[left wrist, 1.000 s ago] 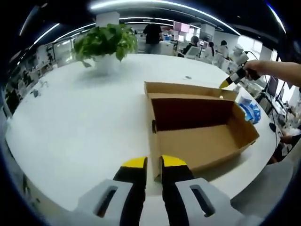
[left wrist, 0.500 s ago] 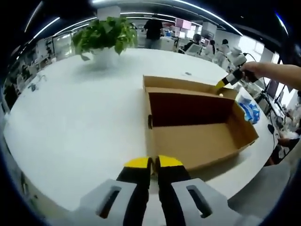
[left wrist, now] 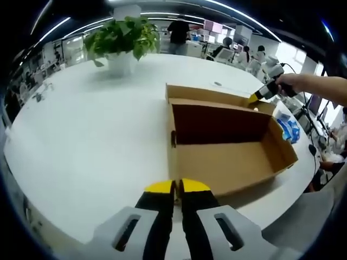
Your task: Operate the shoe box by opening the lid, removing the specified soft item, and placing it in the target area until the item is outside and the box remains undamaged.
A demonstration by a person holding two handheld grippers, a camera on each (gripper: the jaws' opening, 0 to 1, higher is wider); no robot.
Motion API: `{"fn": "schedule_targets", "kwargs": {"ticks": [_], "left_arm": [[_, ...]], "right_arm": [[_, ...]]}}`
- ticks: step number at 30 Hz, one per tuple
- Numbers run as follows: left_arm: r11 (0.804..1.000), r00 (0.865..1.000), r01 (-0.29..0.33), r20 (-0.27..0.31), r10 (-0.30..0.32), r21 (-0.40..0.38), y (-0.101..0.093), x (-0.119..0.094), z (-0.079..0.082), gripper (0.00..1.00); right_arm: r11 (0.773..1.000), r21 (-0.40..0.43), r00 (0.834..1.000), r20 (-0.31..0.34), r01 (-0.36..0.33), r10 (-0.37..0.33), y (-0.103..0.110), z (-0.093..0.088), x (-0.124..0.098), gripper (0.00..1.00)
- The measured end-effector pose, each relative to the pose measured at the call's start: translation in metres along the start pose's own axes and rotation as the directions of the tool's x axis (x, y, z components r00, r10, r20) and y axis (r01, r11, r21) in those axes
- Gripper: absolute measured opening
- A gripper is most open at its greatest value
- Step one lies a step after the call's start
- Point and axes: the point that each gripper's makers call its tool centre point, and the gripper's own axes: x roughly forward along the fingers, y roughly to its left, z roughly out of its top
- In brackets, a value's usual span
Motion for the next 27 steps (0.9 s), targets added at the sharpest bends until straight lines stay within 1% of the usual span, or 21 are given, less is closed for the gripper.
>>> {"fn": "schedule_targets", "kwargs": {"ticks": [5, 9, 16, 22, 27], "left_arm": [[1.0, 1.0, 0.007, -0.016, -0.007, 0.013, -0.001, 0.0, -0.001, 0.01], [1.0, 1.0, 0.013, -0.027, -0.013, 0.019, -0.002, -0.001, 0.0, 0.01], [1.0, 0.999, 0.016, -0.029, -0.015, 0.015, -0.002, -0.001, 0.0, 0.01], [1.0, 1.0, 0.017, -0.027, -0.017, 0.011, -0.002, -0.002, 0.0, 0.01], [0.999, 1.0, 0.01, -0.027, -0.01, 0.03, -0.003, -0.002, 0.001, 0.01]], "right_arm": [[1.0, 0.013, 1.0, 0.028, 0.013, -0.013, 0.0, 0.008, -0.01, 0.04], [0.999, 0.042, 0.997, 0.07, 0.018, -0.021, 0.003, 0.016, -0.022, 0.03], [0.999, 0.023, 0.992, 0.117, 0.035, -0.038, 0.009, 0.025, -0.04, 0.02], [0.999, 0.015, 0.984, 0.174, 0.044, -0.046, 0.015, 0.031, -0.059, 0.01], [0.999, 0.012, 0.973, 0.226, 0.045, -0.047, 0.021, 0.035, -0.078, 0.0]]}}
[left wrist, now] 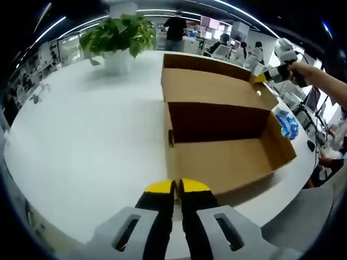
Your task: Operate the shoe box by opening the lid, removing the specified soft item, and placing it in the target area until the item is outside and the box remains undamaged.
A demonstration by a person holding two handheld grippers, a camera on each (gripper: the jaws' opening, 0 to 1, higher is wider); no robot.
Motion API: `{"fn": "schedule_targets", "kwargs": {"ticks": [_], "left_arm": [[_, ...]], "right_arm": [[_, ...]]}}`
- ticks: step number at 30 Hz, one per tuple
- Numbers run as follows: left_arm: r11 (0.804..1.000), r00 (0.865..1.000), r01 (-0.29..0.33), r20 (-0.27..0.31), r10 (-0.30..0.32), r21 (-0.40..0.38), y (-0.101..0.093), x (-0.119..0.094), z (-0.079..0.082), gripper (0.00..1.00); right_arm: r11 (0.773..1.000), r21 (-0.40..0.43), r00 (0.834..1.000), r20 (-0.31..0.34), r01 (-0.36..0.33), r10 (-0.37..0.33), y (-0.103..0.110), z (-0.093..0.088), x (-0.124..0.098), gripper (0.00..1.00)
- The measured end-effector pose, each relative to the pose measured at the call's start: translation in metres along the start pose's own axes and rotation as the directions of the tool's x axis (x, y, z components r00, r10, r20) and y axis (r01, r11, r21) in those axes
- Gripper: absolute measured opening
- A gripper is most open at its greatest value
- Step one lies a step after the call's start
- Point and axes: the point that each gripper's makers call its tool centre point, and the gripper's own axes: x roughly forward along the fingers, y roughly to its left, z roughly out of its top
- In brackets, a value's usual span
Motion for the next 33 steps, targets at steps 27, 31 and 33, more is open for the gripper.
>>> {"fn": "schedule_targets", "kwargs": {"ticks": [27, 31, 33], "left_arm": [[1.0, 1.0, 0.002, 0.021, -0.002, 0.0, 0.0, -0.003, 0.001, 0.01], [1.0, 1.0, 0.002, 0.027, -0.002, -0.001, 0.0, -0.004, 0.0, 0.01], [1.0, 0.999, 0.006, 0.033, -0.006, -0.008, 0.0, -0.004, 0.0, 0.01]], "right_arm": [[0.998, -0.065, 0.965, 0.263, 0.018, 0.0, 0.045, -0.013, -0.084, 0.0], [0.995, -0.097, 0.956, 0.292, 0.036, -0.006, 0.051, -0.019, -0.091, 0.0], [0.991, -0.119, 0.949, 0.314, 0.054, -0.014, 0.055, -0.023, -0.096, 0.0]]}}
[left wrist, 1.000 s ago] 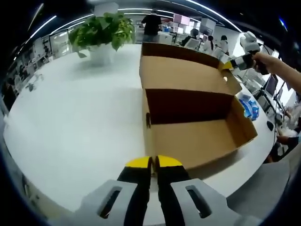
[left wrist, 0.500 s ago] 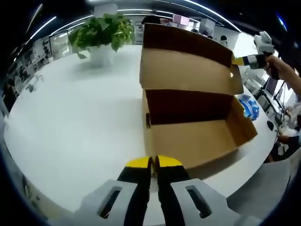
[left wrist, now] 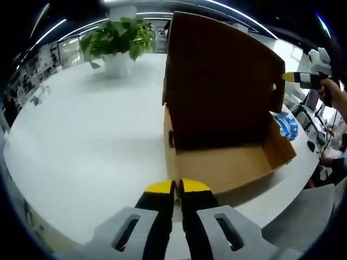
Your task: Operate the shoe box by opening the lid, removing the specified soft item, and placing it in the target area until the item is outside and the box remains undamaged.
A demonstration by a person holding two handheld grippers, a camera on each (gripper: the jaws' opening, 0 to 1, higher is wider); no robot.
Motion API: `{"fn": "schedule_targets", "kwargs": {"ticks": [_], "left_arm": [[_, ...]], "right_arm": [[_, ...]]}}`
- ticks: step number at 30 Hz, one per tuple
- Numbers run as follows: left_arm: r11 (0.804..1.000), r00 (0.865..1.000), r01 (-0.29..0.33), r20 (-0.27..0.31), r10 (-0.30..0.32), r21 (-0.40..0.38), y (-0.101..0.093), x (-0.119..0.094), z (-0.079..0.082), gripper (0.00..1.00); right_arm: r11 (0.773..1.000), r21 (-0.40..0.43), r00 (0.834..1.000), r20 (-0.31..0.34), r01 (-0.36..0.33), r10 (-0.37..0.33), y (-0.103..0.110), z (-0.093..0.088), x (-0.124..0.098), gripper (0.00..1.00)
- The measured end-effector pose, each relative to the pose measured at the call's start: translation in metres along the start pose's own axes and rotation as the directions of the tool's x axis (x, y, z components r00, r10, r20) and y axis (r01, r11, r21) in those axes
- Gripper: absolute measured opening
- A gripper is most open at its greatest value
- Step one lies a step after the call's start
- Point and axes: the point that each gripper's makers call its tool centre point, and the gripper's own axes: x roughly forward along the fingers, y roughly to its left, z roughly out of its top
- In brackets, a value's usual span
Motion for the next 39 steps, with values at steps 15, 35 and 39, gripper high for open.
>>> {"fn": "schedule_targets", "kwargs": {"ticks": [15, 35, 39], "left_arm": [[0.999, 0.999, 0.026, 0.034, -0.025, -0.02, -0.001, -0.001, 0.0, 0.02], [0.997, 0.988, 0.027, 0.15, -0.038, 0.074, -0.007, -0.019, 0.023, 0.21], [0.994, 0.981, 0.042, 0.186, -0.06, 0.099, -0.012, -0.026, 0.035, 0.27]], "right_arm": [[1.0, 0.0, 0.992, 0.126, 0.007, -0.007, 0.023, -0.028, -0.032, 0.02], [0.991, -0.137, 0.992, 0.124, -0.002, 0.019, 0.045, -0.07, -0.046, 0.06], [0.983, -0.184, 0.993, 0.116, 0.005, 0.017, 0.048, -0.078, -0.047, 0.06]]}}
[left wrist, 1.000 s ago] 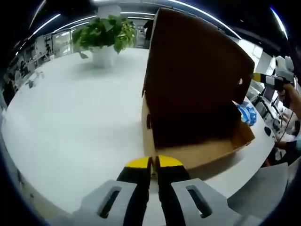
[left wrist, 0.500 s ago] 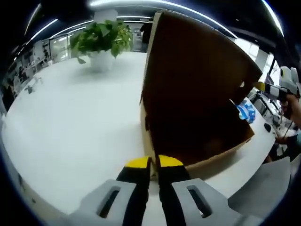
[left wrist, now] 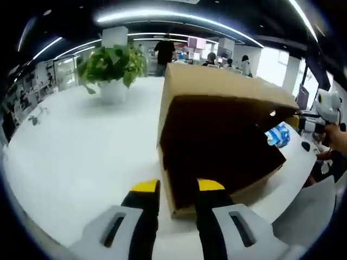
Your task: Operate the shoe box by opening the lid, removing the specified soft item, and placing it in the target area until the item is outside and the box remains undamaged.
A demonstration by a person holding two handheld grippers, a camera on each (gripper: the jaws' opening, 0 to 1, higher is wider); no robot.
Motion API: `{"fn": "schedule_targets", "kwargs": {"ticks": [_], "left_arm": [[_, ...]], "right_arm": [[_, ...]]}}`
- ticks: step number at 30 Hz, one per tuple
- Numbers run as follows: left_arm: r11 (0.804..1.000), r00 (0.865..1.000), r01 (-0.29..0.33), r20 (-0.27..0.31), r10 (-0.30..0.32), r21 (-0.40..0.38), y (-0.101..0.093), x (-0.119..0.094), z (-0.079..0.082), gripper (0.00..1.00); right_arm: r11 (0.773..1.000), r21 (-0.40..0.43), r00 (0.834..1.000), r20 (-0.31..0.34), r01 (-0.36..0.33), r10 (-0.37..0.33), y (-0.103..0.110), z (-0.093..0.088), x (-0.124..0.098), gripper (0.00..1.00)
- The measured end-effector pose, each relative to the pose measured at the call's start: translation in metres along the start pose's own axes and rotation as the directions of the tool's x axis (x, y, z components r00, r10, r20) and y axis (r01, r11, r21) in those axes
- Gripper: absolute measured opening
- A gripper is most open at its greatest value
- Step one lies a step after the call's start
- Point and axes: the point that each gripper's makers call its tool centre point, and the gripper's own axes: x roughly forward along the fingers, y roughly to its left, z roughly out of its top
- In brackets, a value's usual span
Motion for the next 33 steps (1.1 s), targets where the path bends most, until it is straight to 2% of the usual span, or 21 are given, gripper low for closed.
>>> {"fn": "schedule_targets", "kwargs": {"ticks": [5, 11, 16, 21, 30, 33], "left_arm": [[0.999, 0.999, 0.021, 0.048, -0.023, 0.044, -0.004, -0.007, 0.017, 0.33], [0.994, 0.996, 0.059, 0.062, -0.065, 0.094, -0.012, -0.009, 0.023, 0.39], [0.982, 0.994, 0.091, 0.051, -0.101, 0.165, -0.022, -0.011, 0.02, 0.43], [0.973, 0.992, 0.113, 0.026, -0.121, 0.202, -0.026, -0.01, 0.013, 0.47], [0.967, 0.989, 0.146, -0.014, -0.146, 0.208, -0.026, -0.008, -0.001, 0.49], [0.968, 0.989, 0.145, -0.021, -0.143, 0.203, -0.025, -0.008, -0.004, 0.49]], "right_arm": [[1.0, -0.027, 1.0, -0.017, -0.014, 0.014, 0.005, -0.011, -0.001, 0.07], [0.996, -0.08, 0.999, -0.036, -0.039, 0.036, 0.012, -0.023, -0.002, 0.09], [0.992, -0.11, 0.997, -0.057, -0.065, 0.058, 0.016, -0.032, -0.002, 0.11], [0.986, -0.134, 0.994, -0.069, -0.098, 0.089, 0.02, -0.037, -0.003, 0.14], [0.963, -0.179, 0.977, -0.109, -0.201, 0.184, 0.035, -0.05, -0.004, 0.26], [0.949, -0.209, 0.969, -0.122, -0.235, 0.214, 0.041, -0.055, -0.006, 0.29]]}}
